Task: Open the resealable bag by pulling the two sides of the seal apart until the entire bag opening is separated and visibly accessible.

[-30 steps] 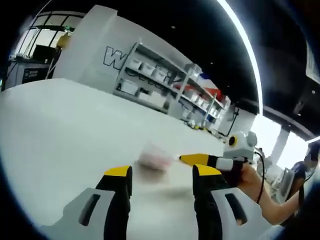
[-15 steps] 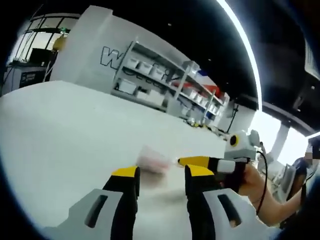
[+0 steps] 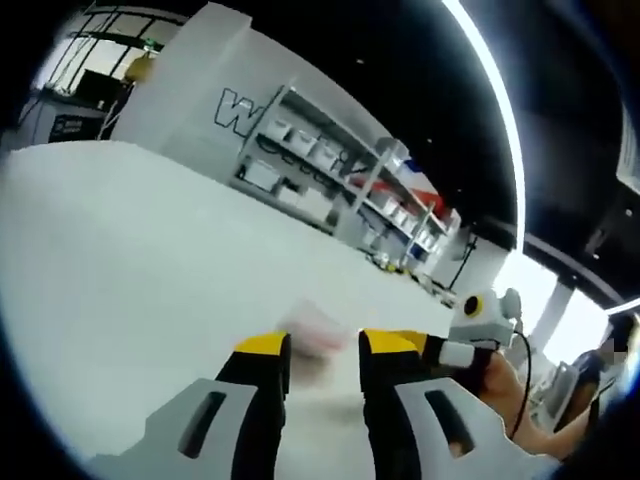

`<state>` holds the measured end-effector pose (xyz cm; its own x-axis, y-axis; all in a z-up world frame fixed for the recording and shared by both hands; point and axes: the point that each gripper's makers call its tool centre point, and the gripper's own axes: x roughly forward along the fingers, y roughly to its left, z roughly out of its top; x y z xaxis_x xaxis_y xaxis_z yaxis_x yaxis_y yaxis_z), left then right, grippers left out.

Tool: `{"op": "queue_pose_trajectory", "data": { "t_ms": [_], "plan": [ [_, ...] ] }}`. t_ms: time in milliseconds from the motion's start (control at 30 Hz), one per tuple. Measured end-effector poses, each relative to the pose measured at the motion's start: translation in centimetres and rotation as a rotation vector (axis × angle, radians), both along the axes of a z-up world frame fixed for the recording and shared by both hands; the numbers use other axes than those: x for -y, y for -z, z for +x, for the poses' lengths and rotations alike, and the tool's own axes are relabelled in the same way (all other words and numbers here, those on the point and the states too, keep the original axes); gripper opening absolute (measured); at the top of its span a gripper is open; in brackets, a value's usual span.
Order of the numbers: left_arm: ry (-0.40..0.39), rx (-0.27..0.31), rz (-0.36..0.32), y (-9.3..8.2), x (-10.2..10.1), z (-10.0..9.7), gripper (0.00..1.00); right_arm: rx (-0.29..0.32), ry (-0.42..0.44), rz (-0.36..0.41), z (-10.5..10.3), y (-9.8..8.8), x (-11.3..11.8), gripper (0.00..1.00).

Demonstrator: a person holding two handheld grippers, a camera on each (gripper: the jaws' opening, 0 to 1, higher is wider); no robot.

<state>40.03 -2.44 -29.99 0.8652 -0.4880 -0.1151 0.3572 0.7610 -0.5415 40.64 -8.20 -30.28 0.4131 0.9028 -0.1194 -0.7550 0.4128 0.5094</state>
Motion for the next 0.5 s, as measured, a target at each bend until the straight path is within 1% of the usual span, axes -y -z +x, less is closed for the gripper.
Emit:
{"op": "queue_pose_trajectory", "data": {
  "t_ms": [133,267,433,500],
  "plan": [
    [-0.008,-0.02,0.0,0.56,-0.16,0.27,0.26,0.0,0.002,0.001,0.04,0.03,0.1,0.0],
    [-0.005,-0.024,-0.04,0.54,-0.2,0.46,0.26,-0.003,0.002,0.004,0.04,0.08,0.16,0.0],
    [-0.011,-0.03,-0.038,0.67,-0.23,0.44,0.26,-0.003,-0.001,0.003,-0.03,0.12,0.13,0.0],
    [-0.012,-0.033,-0.039,0.7,-0.25,0.47,0.25,-0.003,-0.003,0.003,-0.05,0.12,0.1,0.0]
  ]
}}
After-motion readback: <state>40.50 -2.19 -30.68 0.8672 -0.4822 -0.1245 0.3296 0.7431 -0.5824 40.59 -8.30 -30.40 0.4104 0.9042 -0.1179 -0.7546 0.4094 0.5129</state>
